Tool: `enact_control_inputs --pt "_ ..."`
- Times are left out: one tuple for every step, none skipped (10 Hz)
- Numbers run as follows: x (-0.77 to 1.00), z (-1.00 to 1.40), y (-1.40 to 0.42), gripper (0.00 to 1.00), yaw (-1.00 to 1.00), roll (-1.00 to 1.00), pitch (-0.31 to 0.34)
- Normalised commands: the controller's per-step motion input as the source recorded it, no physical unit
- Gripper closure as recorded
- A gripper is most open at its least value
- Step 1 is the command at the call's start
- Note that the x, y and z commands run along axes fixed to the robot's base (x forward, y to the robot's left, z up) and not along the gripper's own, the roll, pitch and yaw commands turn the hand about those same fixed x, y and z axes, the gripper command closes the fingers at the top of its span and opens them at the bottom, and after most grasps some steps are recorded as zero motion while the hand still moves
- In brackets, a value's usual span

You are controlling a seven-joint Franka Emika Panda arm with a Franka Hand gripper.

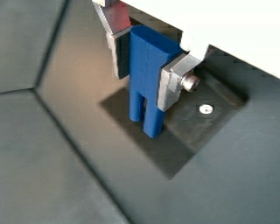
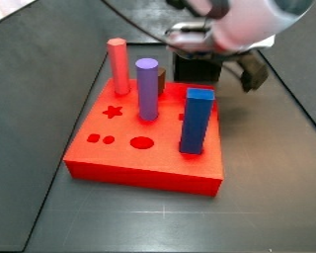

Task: Pick up the square-circle object. Move up. Place the square-circle object on the fixture. Regrasp the square-circle object. Move to above the board. Insert the square-circle object.
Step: Move to above the board.

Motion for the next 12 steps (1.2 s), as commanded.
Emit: enact_control_inputs --pt "0.25 1.0 0.03 1.0 0.06 0.11 -0.008" --pt "0.25 1.0 0.02 1.0 0.04 0.07 -0.008" --pt "0.25 1.0 0.02 1.0 0.03 0.05 0.01" --pt "0.24 1.0 0.02 1.0 0.02 0.04 0.026" --pt "0.24 1.0 0.02 1.0 0.02 0.03 0.045" --pt "0.23 1.0 0.01 1.0 0.02 0.02 0.066" --pt "0.23 1.0 0.01 1.0 0.02 0.01 0.092" --pt "0.23 1.0 0.01 1.0 0.03 0.01 0.11" --pt "0.22 1.0 0.0 1.0 0.05 0.0 0.134" --pt "0.21 1.0 0.0 1.0 0.06 0.0 0.14" --pt "0.2 1.0 -0.01 1.0 0.09 -0.02 0.151" --pt "0.19 1.0 -0.01 1.0 0.1 -0.03 0.156"
